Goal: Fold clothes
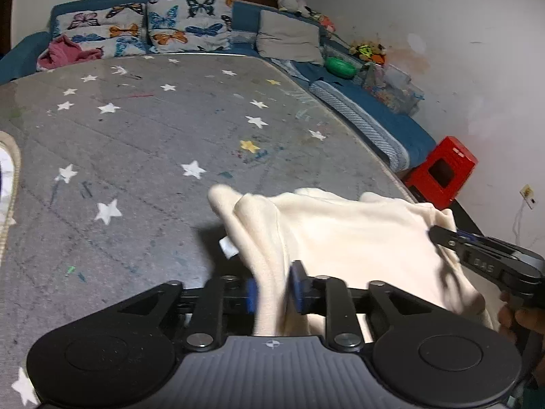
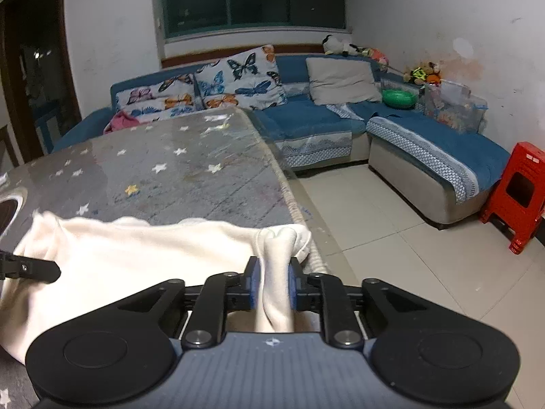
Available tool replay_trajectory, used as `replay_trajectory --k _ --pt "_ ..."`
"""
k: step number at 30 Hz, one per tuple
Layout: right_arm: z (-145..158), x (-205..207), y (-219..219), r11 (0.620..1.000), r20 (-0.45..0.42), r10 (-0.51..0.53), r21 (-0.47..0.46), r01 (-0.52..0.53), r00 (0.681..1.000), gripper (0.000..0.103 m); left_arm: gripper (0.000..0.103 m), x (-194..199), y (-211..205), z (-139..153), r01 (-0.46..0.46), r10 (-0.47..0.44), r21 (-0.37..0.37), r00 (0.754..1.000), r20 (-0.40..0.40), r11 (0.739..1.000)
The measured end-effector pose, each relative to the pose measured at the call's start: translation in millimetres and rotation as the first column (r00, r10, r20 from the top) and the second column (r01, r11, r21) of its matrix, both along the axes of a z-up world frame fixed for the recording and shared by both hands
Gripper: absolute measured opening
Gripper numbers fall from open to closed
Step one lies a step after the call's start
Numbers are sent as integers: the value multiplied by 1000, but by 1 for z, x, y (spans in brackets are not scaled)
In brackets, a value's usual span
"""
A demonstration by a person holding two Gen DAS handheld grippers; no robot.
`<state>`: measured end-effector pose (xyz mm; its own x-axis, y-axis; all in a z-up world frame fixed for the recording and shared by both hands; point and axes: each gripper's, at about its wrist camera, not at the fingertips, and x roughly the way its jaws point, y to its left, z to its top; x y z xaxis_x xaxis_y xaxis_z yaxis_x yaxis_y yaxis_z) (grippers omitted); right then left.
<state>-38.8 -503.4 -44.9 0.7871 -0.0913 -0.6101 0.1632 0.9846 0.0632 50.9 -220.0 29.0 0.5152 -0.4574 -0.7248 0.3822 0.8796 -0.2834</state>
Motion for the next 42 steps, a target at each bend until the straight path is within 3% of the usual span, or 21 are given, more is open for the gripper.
replay_trajectory --k 5,11,18,24,32,42 --pt "11 -14 -2 1000 37 0 7 0 999 18 37 -2 5 4 -14 13 22 999 34 1000" --pt "9 -42 8 998 40 65 2 -66 997 18 37 -4 10 7 -21 19 32 998 62 999" --pt "-7 -64 7 998 15 47 33 -47 999 18 38 -6 8 1 -9 5 62 997 72 998" --pt "1 -72 17 997 -24 76 8 -76 997 18 37 -4 9 4 -9 4 68 997 76 998" --pt "27 -38 23 991 42 120 55 -122 992 18 35 -1 -7 21 18 -22 38 995 100 999" --pt "11 27 39 987 14 139 73 -140 990 18 35 14 1 13 -36 28 74 995 97 997"
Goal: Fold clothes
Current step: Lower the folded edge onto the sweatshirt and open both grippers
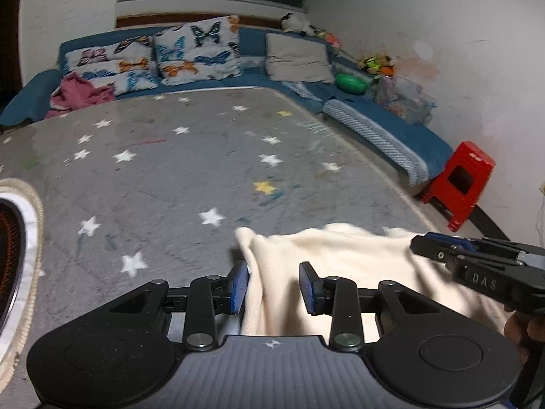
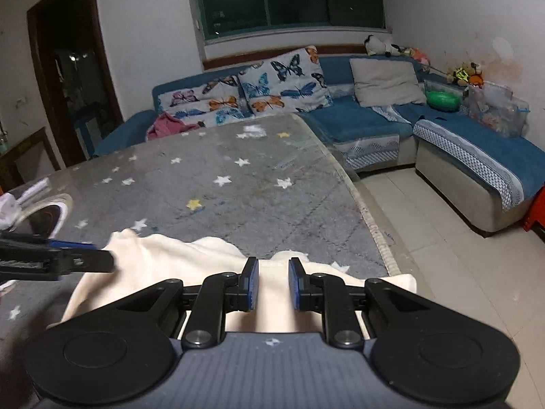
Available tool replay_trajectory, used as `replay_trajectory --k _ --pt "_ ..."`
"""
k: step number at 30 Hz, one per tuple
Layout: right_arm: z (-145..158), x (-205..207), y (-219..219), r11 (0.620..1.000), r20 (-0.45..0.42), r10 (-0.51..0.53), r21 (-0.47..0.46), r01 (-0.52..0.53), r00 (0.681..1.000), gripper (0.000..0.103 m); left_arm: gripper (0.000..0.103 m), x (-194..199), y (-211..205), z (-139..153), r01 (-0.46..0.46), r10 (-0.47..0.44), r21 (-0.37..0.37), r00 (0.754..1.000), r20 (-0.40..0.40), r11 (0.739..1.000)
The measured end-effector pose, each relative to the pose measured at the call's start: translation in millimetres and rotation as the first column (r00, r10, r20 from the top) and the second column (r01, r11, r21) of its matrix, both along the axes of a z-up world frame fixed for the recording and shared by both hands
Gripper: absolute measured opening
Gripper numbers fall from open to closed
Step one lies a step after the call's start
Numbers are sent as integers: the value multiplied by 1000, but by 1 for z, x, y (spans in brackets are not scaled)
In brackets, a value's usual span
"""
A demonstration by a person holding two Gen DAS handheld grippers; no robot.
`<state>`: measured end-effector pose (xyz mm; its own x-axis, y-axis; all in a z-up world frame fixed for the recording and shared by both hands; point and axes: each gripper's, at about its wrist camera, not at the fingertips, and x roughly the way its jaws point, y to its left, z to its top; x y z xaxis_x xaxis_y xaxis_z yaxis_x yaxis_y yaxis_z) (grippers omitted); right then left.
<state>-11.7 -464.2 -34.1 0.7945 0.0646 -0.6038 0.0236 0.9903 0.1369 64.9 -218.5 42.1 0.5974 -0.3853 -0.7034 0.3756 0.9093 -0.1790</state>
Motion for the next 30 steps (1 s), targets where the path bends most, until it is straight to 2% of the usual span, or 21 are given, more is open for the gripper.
replay_trajectory --k 5,8,14,17,20,22,24,26,30 --pt "-14 13 2 1000 -21 -12 -22 11 1000 18 37 9 11 -6 -28 28 3 999 -21 1000" --pt "-7 13 7 999 -18 -15 -40 14 1000 18 37 9 13 -7 -29 29 -5 999 -25 1000" --pt "2 23 34 997 5 62 -39 -62 998 20 38 9 13 -9 -34 34 -5 999 -35 999" --pt "-4 32 47 995 -9 82 -56 -83 997 28 40 9 15 -10 -38 38 -5 999 -39 999" --pt "-10 38 55 993 -23 86 -80 -87 996 29 42 8 18 -9 -40 40 -6 998 -40 999" --pt "-7 36 56 993 -20 84 -86 -86 996 30 47 7 20 -8 -45 45 -7 998 -40 999" --pt "-5 33 57 992 -16 83 -92 -84 996 38 50 5 23 -7 -51 50 -10 998 -43 999" --pt "-2 29 57 992 -12 83 -97 -84 996 39 53 3 25 -5 -55 54 -13 998 -45 998" --pt "6 9 60 992 0 92 -91 -92 996 51 59 -7 29 -1 -52 52 -16 998 -40 998"
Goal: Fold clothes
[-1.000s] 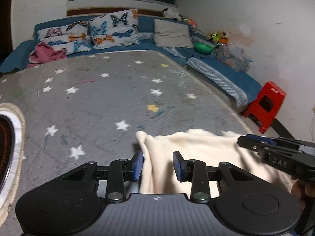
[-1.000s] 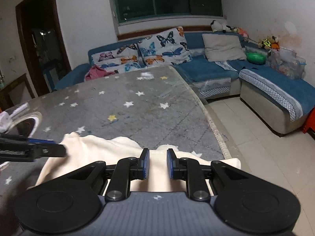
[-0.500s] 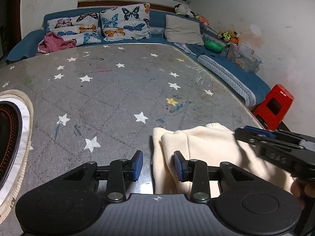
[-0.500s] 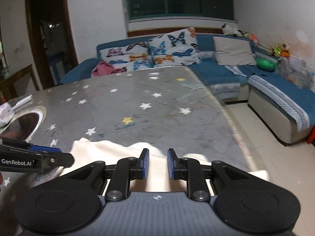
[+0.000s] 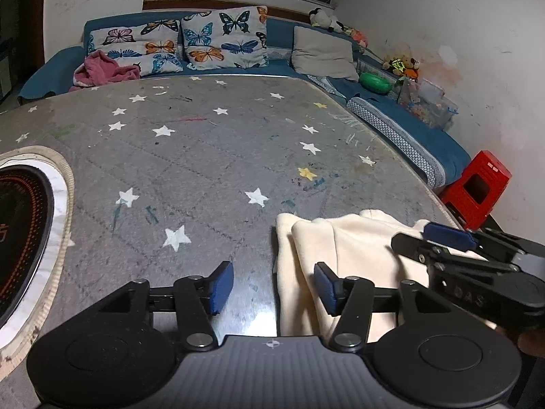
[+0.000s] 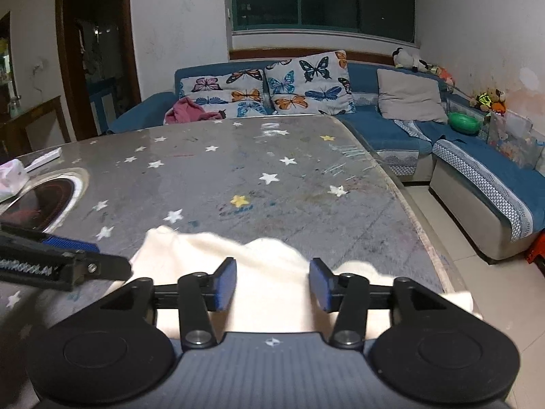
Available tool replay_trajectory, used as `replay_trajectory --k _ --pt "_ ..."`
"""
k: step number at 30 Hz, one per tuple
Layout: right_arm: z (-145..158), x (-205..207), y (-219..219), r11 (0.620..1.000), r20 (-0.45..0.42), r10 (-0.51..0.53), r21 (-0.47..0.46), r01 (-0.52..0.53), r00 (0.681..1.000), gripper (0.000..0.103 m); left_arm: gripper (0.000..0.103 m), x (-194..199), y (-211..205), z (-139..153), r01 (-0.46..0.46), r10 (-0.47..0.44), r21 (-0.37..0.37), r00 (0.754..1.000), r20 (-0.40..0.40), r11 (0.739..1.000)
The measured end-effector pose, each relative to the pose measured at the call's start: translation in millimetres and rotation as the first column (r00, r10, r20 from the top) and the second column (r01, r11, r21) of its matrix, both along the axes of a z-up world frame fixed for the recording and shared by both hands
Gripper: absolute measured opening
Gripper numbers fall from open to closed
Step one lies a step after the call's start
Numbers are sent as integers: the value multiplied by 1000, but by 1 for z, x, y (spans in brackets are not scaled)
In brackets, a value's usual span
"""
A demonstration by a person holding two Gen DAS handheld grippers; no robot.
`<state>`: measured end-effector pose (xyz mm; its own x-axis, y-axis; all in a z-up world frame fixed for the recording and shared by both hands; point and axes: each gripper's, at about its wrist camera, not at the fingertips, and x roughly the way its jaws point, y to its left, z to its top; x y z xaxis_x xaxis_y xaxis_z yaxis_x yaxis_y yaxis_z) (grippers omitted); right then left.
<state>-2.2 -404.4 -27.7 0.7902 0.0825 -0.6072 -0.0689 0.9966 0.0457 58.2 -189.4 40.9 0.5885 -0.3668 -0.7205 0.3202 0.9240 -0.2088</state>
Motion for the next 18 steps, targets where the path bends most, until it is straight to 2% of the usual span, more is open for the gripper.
replay_trajectory --k 10,15,18 --pt "3 -60 8 1000 -3 -30 4 30 1000 75 74 -36 7 3 22 -22 -2 1000 10 1000" --pt "5 -85 11 998 -2 -69 6 69 998 89 90 -54 12 3 21 -21 -2 1000 18 1000" --pt "4 -96 14 995 -12 -95 4 96 995 92 97 -63 14 4 22 -22 -6 999 26 1000"
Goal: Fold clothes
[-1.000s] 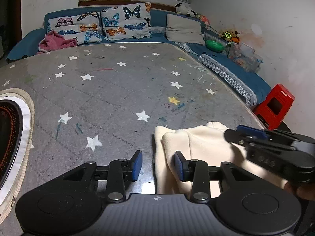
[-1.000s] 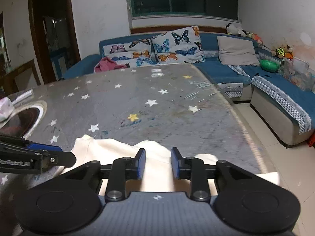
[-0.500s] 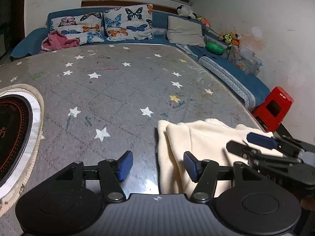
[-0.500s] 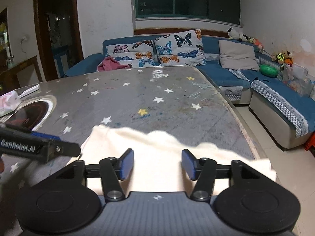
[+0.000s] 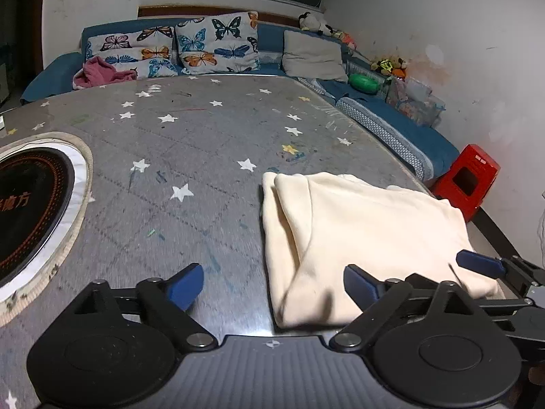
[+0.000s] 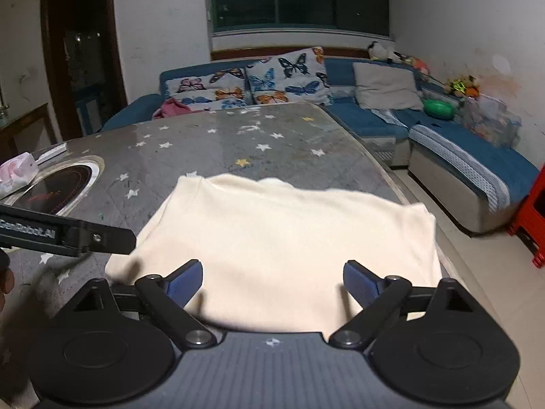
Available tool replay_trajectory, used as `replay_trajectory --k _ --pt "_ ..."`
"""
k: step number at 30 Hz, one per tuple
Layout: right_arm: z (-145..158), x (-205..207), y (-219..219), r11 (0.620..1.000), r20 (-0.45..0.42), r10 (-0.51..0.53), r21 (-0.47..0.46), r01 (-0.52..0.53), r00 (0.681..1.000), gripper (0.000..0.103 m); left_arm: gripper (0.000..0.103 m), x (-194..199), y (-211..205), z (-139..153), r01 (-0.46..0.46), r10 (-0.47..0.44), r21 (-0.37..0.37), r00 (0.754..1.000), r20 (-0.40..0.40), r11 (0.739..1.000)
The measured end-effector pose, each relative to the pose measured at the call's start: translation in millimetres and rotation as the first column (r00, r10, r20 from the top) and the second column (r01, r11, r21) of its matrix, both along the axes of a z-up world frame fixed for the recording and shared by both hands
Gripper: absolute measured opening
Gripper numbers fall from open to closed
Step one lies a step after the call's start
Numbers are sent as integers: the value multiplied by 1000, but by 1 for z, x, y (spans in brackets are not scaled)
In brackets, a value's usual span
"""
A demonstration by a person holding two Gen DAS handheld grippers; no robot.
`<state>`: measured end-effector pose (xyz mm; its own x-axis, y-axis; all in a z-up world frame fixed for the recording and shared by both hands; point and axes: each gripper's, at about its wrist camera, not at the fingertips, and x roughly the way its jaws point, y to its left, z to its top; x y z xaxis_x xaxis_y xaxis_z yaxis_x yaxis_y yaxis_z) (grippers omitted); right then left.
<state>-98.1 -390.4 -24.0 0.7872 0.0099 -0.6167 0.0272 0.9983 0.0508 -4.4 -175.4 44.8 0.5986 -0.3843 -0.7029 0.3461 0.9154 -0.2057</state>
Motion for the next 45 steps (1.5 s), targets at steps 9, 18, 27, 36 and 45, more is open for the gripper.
replay_trajectory --k 9,18,27,36,45 --pt "2 -28 8 999 12 -33 -42 33 999 102 103 -23 4 1 14 -14 -5 1000 0 1000" --pt "3 -55 10 997 22 -74 -33 75 997 103 103 -51 4 0 30 -31 26 999 28 999" --pt "1 -76 17 993 35 -102 -55 103 994 103 103 -75 8 -1 58 -59 31 997 40 998" --pt "1 -89 27 992 43 -113 -59 115 993 103 103 -93 16 -1 65 -66 12 996 58 998" --pt "0 -108 38 989 57 -124 -75 129 991 103 103 -113 23 -2 69 -69 11 994 85 998"
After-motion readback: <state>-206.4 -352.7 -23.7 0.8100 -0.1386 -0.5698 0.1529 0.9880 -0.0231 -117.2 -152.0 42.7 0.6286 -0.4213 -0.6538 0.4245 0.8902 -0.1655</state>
